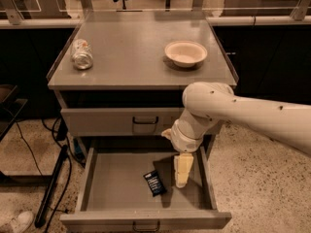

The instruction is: Pick rxbar blueberry from middle drawer and place on counter

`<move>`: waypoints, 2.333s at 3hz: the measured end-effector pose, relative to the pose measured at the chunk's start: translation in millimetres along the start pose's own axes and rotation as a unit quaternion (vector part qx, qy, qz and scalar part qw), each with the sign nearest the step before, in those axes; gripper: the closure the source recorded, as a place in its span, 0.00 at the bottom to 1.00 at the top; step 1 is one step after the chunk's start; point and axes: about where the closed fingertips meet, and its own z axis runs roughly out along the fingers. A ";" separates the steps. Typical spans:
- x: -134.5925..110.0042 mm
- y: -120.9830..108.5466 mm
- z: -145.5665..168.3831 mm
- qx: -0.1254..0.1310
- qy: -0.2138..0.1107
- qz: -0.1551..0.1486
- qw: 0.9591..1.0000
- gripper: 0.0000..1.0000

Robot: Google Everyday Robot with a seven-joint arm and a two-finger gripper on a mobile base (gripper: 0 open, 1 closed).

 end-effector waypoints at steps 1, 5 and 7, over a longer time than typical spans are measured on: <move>7.3 -17.3 50.3 -0.012 0.004 0.008 1.000 0.00; 1.2 -27.2 130.4 -0.011 -0.031 0.027 0.999 0.00; -6.9 -34.0 174.6 -0.009 -0.034 0.037 0.999 0.00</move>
Offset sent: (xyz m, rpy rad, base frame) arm 0.0191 0.0200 -0.0730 -0.0216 0.0335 -0.0080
